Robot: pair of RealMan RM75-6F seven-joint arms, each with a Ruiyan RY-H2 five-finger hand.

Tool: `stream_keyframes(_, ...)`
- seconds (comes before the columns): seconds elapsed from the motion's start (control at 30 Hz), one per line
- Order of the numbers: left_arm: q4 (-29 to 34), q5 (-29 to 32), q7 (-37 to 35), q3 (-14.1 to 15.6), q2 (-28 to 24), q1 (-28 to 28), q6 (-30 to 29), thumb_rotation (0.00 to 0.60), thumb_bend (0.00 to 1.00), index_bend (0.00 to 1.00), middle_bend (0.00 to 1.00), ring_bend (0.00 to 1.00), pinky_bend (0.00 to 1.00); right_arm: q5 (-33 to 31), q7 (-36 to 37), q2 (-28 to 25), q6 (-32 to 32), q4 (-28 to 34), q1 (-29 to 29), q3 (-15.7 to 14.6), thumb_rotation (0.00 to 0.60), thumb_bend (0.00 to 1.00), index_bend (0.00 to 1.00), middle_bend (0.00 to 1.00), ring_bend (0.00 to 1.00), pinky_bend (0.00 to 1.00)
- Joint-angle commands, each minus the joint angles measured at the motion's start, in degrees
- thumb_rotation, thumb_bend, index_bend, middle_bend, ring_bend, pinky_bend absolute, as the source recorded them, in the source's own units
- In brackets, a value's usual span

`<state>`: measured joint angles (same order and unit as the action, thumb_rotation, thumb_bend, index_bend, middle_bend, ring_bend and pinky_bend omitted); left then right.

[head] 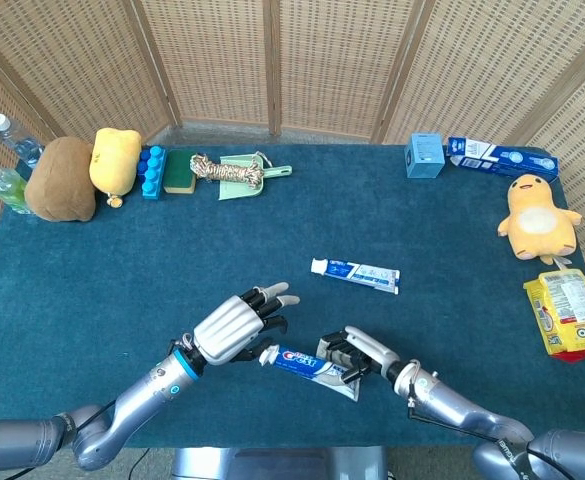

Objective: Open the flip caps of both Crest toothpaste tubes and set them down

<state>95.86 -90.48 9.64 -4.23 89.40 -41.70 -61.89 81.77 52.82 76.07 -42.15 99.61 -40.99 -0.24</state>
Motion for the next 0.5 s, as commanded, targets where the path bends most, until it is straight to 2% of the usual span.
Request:
stream_keyframes(0.03,0.5,0.1,-0.1,-0.4,-0.6,0.3,-0.7,0.600,0.44,0.37,0.18,0.08,0.21,-0.6,-0.3,-0.4,-0.3,-0.3,0.5,0.3,0.600,0.43,0.87,0.71,0.67,0.76)
stream_keyframes(0.33,2.6,1.4,-0.6,-1.4,-6.2,3.3,-5.4,0.600,0.44,0.34,0.16,0.07,0.20,0.1,-0.3,-3.7,-1.2,-1.5,2.4,-0.1,0.600,0.42,0.86,0.70,0.65,0.75)
stream_keyframes(0.5,4.0,3.1,-1.4,-2.2,-10.5,5.9,-8.4,0.600,0.44,0.34,0.16,0.06,0.19,1.8,0.0,-5.1,-1.3,-3.7,3.0,-1.0,0.600,0.40,0.84,0.68,0.60,0.70)
